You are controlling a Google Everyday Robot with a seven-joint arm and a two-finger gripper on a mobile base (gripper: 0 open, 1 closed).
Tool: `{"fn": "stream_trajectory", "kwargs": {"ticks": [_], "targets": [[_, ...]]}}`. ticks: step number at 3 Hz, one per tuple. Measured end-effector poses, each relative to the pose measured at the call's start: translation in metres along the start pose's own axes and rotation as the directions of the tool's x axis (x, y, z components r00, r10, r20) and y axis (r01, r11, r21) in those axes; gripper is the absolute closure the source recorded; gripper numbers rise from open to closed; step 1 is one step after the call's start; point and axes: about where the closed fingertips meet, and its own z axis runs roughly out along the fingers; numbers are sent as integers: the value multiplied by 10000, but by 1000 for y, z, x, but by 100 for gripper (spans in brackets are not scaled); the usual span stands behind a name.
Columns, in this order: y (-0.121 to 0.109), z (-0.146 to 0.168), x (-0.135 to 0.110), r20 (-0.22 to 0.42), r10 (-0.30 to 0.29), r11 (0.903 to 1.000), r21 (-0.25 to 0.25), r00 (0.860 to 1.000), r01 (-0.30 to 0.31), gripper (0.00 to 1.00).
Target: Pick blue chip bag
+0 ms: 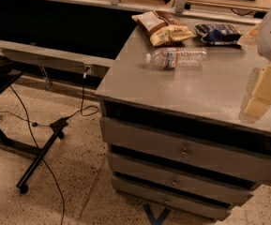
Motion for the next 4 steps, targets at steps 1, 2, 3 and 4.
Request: {"fn": "stream_trajectory", "kwargs": {"ticks": [1,2,3,4], "targets": [[0,0,0,1,0,10000,2,10000,0,0],[-30,-4,-9,265,-115,9984,550,9996,100,0],[-84,-7,-23,649,-281,9876,1560,9975,177,0],[-148,-10,-35,1045,-330,9638,2666,9940,40,0]]}}
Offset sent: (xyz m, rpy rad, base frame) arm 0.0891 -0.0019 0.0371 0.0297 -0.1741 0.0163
